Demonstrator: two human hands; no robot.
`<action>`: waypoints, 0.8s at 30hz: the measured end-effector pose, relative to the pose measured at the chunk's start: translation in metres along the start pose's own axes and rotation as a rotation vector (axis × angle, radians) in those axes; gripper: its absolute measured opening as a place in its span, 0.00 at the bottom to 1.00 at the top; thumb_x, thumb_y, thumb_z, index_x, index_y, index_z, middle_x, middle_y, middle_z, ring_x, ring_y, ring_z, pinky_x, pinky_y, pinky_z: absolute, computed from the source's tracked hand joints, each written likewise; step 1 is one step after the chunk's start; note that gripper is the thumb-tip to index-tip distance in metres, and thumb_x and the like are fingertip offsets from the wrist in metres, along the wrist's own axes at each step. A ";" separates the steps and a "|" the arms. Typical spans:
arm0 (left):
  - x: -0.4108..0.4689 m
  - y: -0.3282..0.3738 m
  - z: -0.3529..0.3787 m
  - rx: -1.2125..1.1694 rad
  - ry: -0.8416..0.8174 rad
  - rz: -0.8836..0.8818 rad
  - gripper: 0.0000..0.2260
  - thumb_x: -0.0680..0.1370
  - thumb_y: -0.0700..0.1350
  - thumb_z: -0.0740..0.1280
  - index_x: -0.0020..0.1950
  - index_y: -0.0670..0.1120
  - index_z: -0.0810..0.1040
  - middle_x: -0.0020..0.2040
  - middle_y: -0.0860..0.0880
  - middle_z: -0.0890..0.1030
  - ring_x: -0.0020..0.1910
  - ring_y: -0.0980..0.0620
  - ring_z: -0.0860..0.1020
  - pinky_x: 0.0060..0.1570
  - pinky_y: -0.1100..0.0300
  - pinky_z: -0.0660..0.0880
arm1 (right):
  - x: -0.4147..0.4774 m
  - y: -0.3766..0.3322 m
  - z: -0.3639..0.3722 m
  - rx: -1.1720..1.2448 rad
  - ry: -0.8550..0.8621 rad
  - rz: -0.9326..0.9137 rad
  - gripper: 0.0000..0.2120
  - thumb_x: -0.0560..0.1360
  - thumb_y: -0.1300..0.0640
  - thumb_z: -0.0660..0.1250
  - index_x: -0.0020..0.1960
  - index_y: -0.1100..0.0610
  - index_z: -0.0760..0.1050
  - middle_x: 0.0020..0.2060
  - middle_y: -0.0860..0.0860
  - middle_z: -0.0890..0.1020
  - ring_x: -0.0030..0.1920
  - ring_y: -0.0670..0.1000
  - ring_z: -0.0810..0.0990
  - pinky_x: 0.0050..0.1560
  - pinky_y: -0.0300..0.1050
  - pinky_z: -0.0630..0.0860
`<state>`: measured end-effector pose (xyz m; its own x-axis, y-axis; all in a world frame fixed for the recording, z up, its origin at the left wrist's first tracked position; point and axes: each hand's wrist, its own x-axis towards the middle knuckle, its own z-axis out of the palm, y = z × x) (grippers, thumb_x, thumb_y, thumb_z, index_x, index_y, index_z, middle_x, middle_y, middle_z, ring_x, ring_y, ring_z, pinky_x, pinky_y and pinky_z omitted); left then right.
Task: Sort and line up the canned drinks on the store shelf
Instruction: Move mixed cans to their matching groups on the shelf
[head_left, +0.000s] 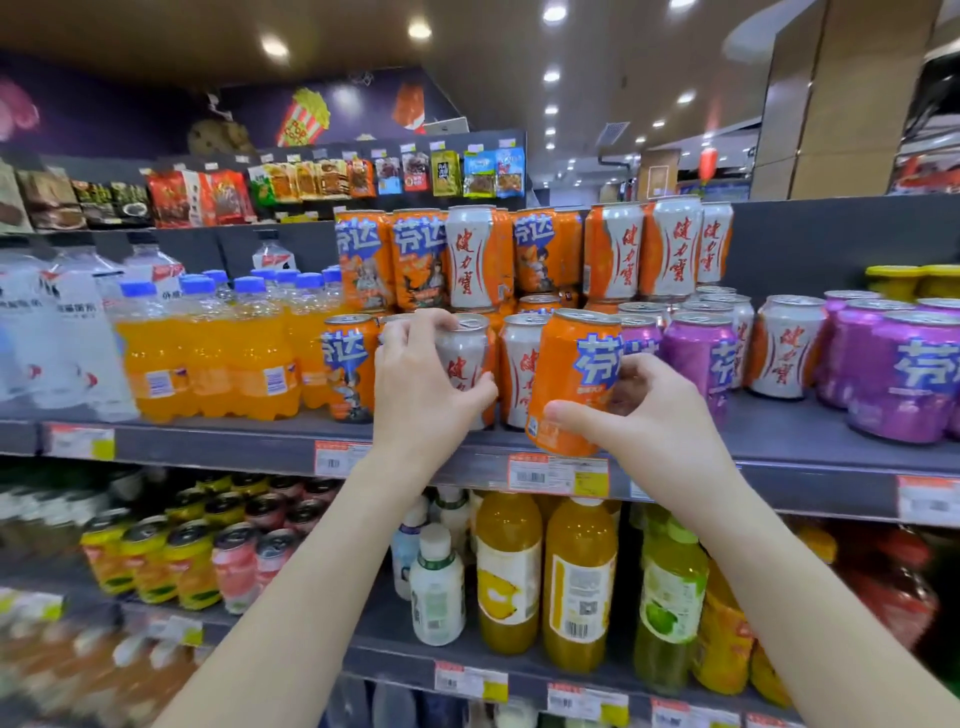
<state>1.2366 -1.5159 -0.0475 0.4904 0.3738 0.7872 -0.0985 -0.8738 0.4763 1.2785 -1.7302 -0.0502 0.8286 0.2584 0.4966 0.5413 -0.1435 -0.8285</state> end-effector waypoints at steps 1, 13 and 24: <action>0.000 0.000 -0.001 -0.031 0.000 -0.009 0.27 0.68 0.52 0.78 0.63 0.55 0.70 0.60 0.49 0.71 0.59 0.49 0.73 0.60 0.52 0.76 | 0.001 0.000 0.005 0.002 0.001 0.008 0.34 0.54 0.36 0.81 0.56 0.48 0.78 0.47 0.43 0.87 0.48 0.41 0.86 0.52 0.51 0.84; -0.003 -0.016 -0.031 -0.262 0.073 0.000 0.24 0.69 0.46 0.81 0.59 0.56 0.73 0.59 0.53 0.72 0.55 0.58 0.76 0.54 0.64 0.77 | 0.001 -0.018 0.050 -0.133 0.023 -0.018 0.28 0.62 0.42 0.82 0.57 0.46 0.75 0.47 0.39 0.83 0.45 0.34 0.81 0.42 0.27 0.76; 0.009 -0.042 -0.082 -0.319 0.077 0.001 0.25 0.69 0.46 0.81 0.61 0.56 0.75 0.62 0.53 0.74 0.53 0.61 0.78 0.46 0.73 0.75 | 0.009 -0.029 0.111 -0.425 0.244 0.000 0.33 0.64 0.35 0.78 0.62 0.51 0.75 0.52 0.49 0.78 0.54 0.52 0.79 0.53 0.53 0.80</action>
<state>1.1741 -1.4503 -0.0286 0.4243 0.4058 0.8095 -0.3717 -0.7372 0.5643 1.2542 -1.6182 -0.0504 0.8101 0.0344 0.5853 0.5099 -0.5342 -0.6743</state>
